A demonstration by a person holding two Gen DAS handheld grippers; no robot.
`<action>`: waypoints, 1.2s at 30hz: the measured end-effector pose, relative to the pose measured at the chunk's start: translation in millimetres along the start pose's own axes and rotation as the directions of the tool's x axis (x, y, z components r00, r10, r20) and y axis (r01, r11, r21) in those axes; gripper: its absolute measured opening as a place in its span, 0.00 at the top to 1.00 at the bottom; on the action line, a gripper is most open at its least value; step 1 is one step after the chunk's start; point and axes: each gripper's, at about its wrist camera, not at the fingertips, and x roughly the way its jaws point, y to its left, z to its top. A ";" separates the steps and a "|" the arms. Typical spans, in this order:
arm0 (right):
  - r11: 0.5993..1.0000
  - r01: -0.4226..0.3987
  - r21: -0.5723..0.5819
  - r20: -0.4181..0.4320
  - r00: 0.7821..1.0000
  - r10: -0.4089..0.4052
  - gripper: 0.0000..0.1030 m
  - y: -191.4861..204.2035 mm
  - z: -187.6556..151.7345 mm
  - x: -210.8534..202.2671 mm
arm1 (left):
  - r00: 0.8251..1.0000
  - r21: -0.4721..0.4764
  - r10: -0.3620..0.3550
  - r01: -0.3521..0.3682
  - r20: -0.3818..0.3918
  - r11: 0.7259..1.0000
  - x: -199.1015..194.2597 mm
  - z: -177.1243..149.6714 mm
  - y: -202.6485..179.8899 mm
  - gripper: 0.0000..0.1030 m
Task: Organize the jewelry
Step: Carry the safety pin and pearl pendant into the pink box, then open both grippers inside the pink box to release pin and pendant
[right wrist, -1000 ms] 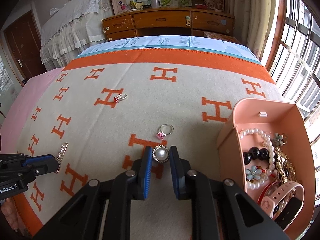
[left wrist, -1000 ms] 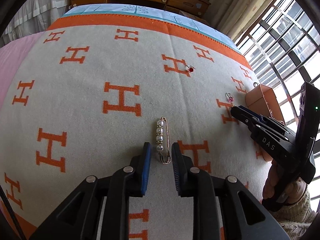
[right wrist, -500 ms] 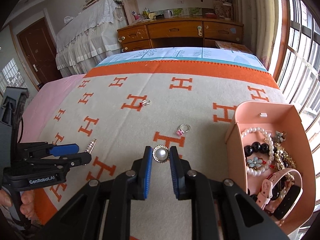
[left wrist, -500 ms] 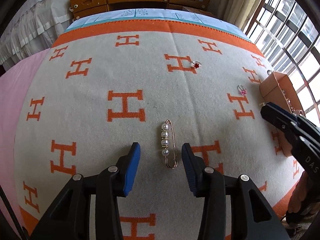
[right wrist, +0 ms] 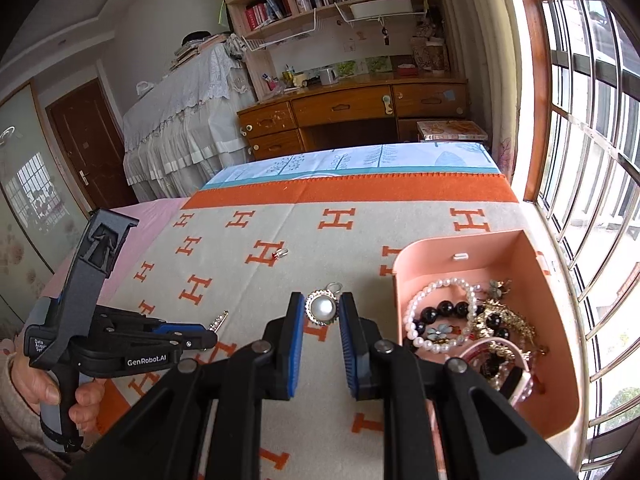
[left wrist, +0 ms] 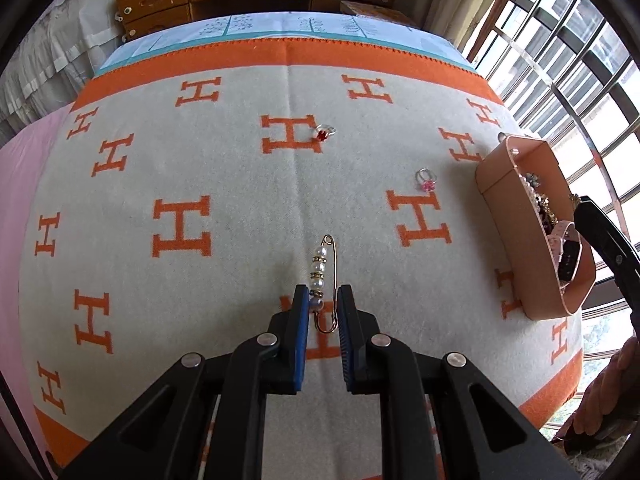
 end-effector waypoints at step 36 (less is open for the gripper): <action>0.948 0.012 0.318 -0.099 0.995 0.020 0.80 -145.5 42.4 28.1 | 0.980 0.200 -0.197 0.190 0.013 0.961 20.1 92.8 -162.3 0.51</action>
